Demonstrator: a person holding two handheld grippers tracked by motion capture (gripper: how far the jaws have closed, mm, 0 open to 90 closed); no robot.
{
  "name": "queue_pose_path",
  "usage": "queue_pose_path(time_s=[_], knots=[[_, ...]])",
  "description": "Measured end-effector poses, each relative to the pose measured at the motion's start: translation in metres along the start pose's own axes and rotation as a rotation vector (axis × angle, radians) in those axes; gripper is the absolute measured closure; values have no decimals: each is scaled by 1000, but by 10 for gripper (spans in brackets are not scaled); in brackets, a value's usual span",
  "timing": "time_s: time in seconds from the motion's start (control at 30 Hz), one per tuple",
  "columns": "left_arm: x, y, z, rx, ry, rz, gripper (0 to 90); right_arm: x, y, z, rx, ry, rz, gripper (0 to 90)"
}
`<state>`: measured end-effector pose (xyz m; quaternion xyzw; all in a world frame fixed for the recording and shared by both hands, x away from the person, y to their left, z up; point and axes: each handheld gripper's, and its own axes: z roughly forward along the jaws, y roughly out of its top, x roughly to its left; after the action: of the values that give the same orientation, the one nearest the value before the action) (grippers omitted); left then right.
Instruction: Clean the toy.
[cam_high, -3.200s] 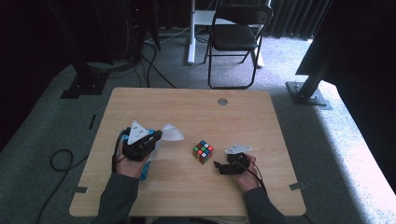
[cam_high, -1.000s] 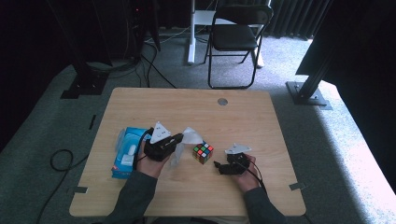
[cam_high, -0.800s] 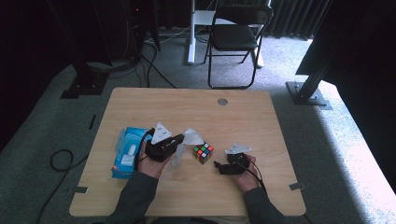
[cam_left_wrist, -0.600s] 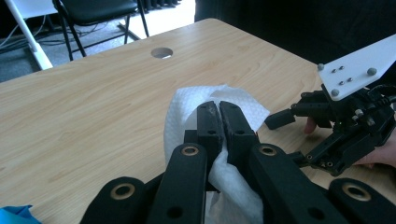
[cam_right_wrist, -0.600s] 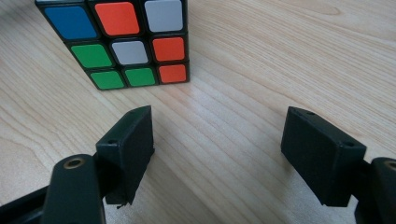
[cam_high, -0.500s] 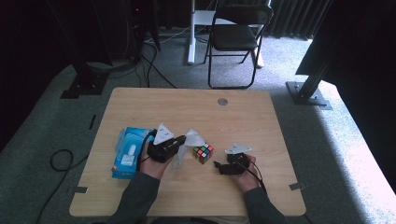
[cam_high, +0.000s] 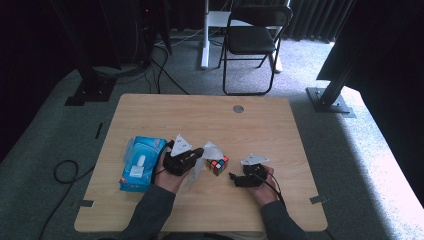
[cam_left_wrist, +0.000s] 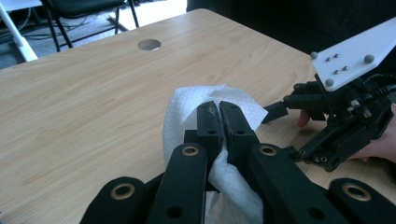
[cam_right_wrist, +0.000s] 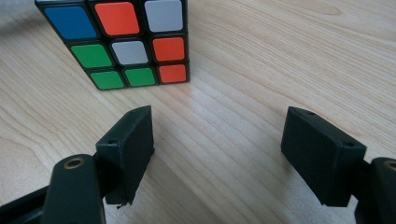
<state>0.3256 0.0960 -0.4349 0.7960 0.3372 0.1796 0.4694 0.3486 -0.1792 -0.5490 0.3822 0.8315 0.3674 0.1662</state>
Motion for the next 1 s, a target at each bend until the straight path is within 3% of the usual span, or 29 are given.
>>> queue_pose_path(time_s=[0.43,1.0], knots=[[-11,0,13,18,-27,20,882,0,0,0,0,0,0,250],[-18,17,14,-8,-41,54,882,0,0,0,0,-1,1,250]])
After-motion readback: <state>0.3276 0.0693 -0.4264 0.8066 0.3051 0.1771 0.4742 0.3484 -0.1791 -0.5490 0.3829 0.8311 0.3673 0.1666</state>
